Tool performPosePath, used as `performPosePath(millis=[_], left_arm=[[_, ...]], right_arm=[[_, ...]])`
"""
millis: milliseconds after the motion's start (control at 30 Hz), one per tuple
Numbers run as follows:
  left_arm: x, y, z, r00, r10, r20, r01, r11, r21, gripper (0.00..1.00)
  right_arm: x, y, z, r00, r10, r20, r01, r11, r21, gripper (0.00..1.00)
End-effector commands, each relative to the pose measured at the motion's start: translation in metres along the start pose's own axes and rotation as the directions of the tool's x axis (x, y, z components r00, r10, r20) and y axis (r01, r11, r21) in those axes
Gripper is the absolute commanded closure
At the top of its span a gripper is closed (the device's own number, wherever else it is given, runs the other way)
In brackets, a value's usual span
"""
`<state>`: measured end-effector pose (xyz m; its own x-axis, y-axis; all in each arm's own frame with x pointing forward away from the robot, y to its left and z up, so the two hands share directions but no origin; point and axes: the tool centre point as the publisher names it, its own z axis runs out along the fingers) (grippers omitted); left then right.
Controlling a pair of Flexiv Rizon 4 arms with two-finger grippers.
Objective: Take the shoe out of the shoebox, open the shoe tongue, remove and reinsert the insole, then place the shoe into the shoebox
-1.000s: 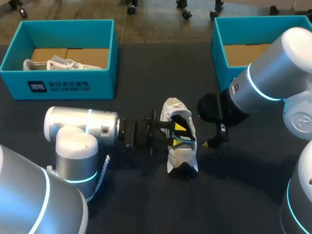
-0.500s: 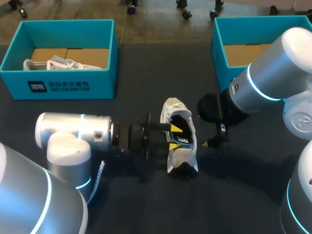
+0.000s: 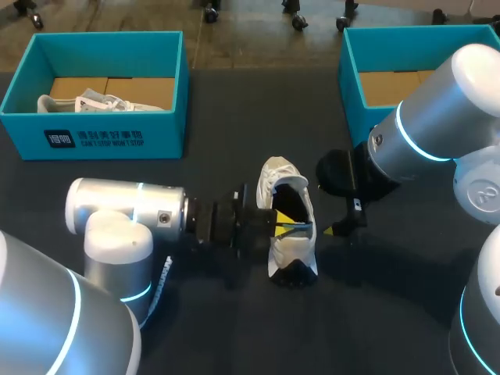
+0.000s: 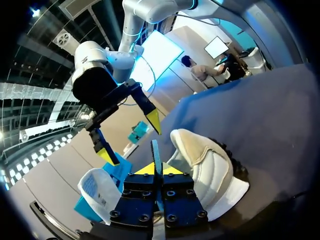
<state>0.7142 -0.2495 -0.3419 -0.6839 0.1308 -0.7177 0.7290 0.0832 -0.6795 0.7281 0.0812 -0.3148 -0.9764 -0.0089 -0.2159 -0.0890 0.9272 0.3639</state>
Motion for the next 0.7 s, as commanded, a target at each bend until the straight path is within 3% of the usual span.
performPosePath(millis=[33, 200, 367, 467, 500, 700], left_arm=[[-0.006, 0.012, 0.006, 1.0, 0.007, -0.015, -0.006, 1.0, 0.007, 1.0], [-0.01, 0.013, 0.005, 1.0, 0.021, 0.008, -0.021, 1.0, 0.022, 1.0], [-0.001, 0.006, 0.008, 1.0, 0.001, -0.021, 0.0, 0.999, 0.037, 1.0], [0.003, 0.002, 0.006, 1.0, -0.005, -0.026, 0.006, 0.999, 0.036, 0.59], [0.003, -0.001, 0.004, 1.0, -0.006, -0.022, 0.007, 0.999, 0.036, 0.53], [-0.004, -0.011, -0.005, 1.0, 0.002, 0.004, -0.002, 0.999, 0.041, 0.51]], right_arm=[[0.001, 0.0, 0.0, 1.0, 0.0, 0.003, 0.0, 1.0, 0.0, 0.0], [0.001, 0.0, 0.0, 1.0, 0.0, 0.003, 0.0, 1.0, 0.0, 0.0], [0.001, 0.0, 0.0, 1.0, 0.0, 0.003, 0.0, 1.0, 0.0, 0.0], [0.001, 0.0, 0.0, 1.0, 0.0, 0.003, 0.0, 1.0, 0.0, 0.0], [0.001, 0.0, 0.0, 1.0, 0.0, 0.003, 0.0, 1.0, 0.0, 0.0], [0.001, 0.0, 0.0, 1.0, 0.0, 0.003, 0.0, 1.0, 0.0, 0.0]])
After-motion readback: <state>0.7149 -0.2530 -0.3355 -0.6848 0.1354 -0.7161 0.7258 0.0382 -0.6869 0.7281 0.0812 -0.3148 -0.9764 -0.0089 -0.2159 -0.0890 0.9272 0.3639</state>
